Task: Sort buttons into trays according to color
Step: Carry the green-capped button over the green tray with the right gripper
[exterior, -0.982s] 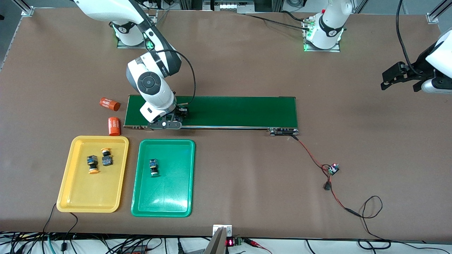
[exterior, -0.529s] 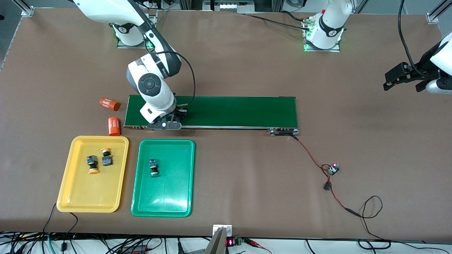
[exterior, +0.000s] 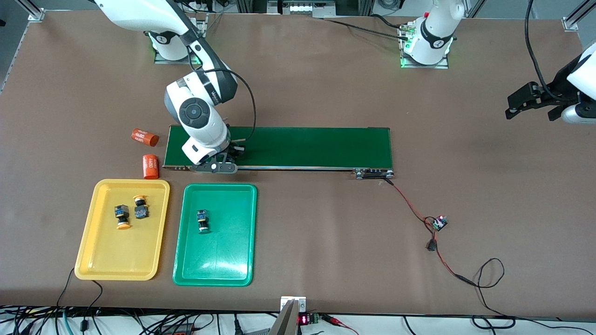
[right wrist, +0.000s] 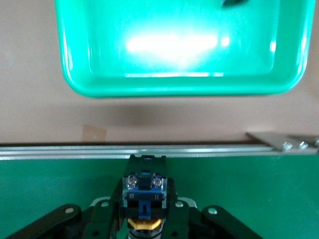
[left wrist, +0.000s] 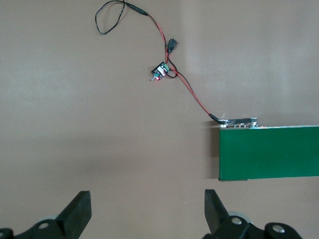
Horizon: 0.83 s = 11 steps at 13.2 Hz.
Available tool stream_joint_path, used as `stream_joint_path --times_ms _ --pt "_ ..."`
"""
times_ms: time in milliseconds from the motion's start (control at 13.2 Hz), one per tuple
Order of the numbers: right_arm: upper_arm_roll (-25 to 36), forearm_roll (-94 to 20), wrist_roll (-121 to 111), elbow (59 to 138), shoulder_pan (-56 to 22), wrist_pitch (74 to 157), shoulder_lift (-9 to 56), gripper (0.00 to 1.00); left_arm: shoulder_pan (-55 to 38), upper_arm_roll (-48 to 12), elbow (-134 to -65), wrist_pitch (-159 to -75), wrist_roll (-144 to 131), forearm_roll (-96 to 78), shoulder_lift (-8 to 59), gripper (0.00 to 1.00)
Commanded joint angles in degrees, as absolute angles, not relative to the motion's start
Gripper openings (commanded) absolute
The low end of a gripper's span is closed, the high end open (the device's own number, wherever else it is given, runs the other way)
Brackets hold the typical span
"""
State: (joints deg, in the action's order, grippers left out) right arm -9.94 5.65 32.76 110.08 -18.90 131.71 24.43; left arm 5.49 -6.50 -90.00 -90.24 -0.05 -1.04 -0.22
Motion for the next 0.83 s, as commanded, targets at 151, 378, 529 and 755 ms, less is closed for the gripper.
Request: stream_joint_path --times_ms 151,378,529,755 --pt "-3.9 6.0 17.8 98.9 -19.0 121.4 22.5 0.21 5.5 -6.5 -88.2 -89.0 0.0 -0.4 0.5 1.0" --pt "-1.8 5.9 11.4 96.8 -18.3 123.4 23.3 0.21 5.5 -6.5 -88.2 -89.1 0.0 -0.4 0.6 1.0" --pt "-1.8 6.0 10.9 96.4 -18.3 132.3 25.7 0.21 5.5 -6.5 -88.2 -89.2 0.0 -0.4 0.9 1.0" --pt "-1.8 6.0 11.0 94.2 -19.2 139.3 30.4 0.21 5.5 -6.5 -88.2 -89.4 -0.1 -0.4 1.1 1.0"
